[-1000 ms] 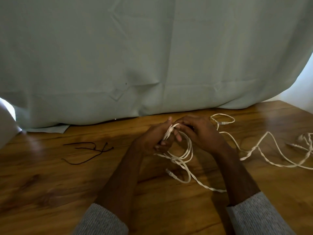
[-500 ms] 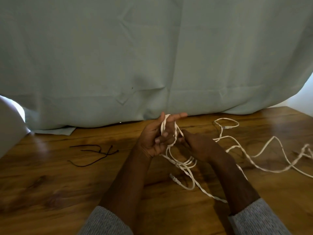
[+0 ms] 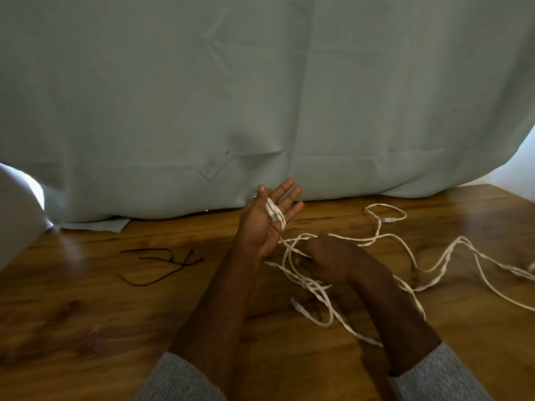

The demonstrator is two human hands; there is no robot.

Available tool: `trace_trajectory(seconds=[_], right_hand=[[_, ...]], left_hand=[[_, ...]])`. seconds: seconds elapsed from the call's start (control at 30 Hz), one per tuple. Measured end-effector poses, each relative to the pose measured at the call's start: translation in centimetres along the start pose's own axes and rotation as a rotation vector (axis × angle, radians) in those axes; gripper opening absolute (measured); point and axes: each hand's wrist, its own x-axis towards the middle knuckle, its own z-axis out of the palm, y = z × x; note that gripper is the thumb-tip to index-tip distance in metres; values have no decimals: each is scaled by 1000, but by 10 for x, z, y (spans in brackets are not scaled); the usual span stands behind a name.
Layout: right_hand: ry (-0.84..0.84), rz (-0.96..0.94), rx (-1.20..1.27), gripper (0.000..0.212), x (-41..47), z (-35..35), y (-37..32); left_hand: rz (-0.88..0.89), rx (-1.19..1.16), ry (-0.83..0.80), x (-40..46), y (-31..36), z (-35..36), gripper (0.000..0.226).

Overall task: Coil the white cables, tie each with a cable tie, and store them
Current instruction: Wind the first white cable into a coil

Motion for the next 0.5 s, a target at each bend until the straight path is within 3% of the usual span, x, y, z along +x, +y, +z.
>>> trace_trajectory(seconds=[0.1, 0.27, 0.4, 0.5], right_hand=[[57, -47, 36, 27, -2, -1, 2], [203, -80, 222, 18, -9, -10, 5], [410, -120, 334, 13, -15, -15, 9], [413, -172, 446, 5, -17, -17, 11]], left_hand=[[12, 138, 51, -2, -6, 4, 29], [73, 650, 134, -1, -16, 2, 39], [109, 1103, 64, -5, -22, -10, 45], [38, 1191, -53, -8, -21, -12, 40]])
